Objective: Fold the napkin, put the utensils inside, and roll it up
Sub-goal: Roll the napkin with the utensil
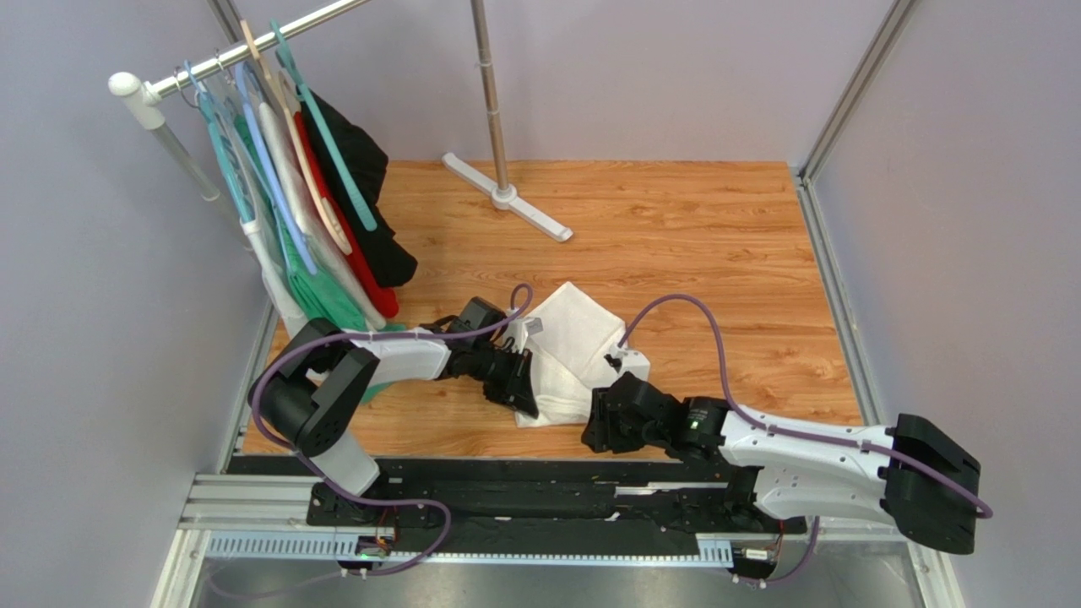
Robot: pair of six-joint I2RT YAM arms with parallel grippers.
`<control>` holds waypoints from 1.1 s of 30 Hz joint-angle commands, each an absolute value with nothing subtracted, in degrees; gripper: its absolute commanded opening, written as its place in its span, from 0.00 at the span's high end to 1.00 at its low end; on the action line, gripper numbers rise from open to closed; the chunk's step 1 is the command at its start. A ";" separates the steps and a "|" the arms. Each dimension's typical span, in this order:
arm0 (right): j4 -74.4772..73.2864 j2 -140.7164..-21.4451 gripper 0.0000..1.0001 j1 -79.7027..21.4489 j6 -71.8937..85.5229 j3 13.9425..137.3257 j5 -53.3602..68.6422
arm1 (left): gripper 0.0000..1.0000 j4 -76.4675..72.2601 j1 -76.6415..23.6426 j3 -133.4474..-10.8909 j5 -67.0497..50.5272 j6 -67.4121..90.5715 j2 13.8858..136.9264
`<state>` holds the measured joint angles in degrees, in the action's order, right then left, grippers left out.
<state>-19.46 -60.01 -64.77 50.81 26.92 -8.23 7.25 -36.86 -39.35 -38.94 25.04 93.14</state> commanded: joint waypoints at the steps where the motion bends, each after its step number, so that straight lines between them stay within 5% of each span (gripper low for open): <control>1: -14.60 -60.38 0.55 -65.13 54.75 24.62 -13.09 | 0.98 8.26 -36.74 -38.06 -37.88 24.61 94.22; 33: -19.60 -57.65 0.56 -61.44 45.79 26.98 -29.80 | 1.00 8.17 -36.74 -38.06 -38.50 24.26 95.27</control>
